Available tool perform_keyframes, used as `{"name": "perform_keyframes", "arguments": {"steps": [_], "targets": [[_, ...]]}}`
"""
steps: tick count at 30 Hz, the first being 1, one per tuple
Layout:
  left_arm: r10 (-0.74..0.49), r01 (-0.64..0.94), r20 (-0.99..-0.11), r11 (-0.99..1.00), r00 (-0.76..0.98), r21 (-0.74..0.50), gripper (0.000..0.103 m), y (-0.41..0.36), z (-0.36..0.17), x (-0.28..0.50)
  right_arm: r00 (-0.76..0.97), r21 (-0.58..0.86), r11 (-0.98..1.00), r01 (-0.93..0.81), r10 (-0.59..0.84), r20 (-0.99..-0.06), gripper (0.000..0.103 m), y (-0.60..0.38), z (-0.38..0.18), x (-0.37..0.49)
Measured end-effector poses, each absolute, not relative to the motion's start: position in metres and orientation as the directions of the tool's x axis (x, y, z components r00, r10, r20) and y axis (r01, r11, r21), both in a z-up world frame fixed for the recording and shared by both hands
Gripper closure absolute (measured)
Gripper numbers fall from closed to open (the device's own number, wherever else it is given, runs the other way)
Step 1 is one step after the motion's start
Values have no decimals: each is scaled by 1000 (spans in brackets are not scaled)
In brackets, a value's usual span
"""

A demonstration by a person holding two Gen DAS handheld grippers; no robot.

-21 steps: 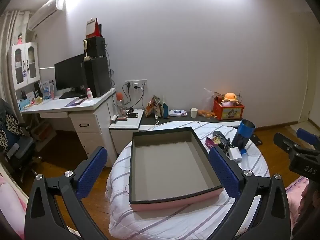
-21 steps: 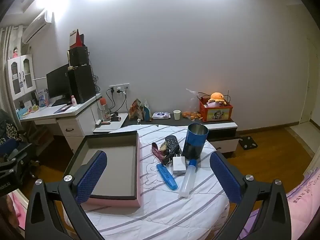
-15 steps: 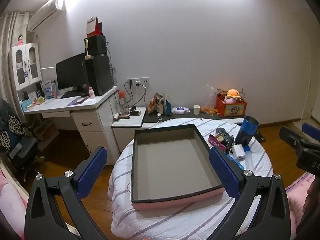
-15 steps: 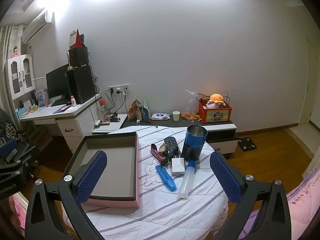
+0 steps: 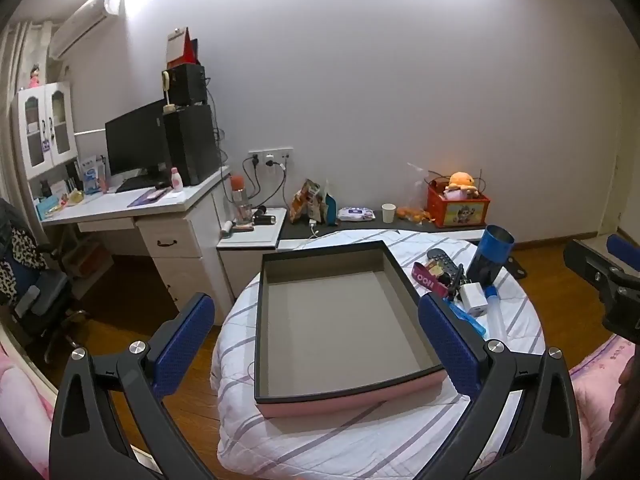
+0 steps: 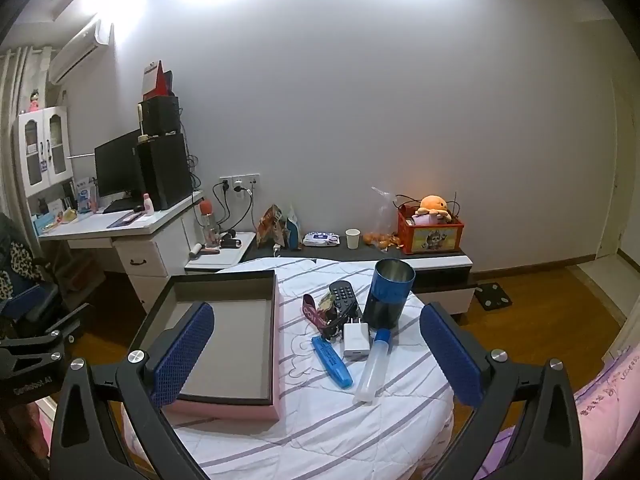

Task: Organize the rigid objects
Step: 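Move both grippers toward the dark tray and the cluttered objects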

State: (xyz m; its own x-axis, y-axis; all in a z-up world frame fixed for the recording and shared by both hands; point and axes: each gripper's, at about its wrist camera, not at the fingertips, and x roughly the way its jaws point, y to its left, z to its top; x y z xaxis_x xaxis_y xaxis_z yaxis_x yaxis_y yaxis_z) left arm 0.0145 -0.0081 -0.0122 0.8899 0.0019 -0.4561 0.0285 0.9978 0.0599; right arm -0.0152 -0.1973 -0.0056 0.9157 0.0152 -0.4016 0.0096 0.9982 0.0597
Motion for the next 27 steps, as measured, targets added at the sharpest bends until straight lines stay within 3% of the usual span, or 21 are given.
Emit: {"name": "perform_keyframes", "arguments": {"steps": [27], "targets": [[-13, 23, -479, 1000, 878, 15, 0, 1, -20, 21, 930, -19, 998, 67, -69, -360, 0, -208, 14, -1]]}}
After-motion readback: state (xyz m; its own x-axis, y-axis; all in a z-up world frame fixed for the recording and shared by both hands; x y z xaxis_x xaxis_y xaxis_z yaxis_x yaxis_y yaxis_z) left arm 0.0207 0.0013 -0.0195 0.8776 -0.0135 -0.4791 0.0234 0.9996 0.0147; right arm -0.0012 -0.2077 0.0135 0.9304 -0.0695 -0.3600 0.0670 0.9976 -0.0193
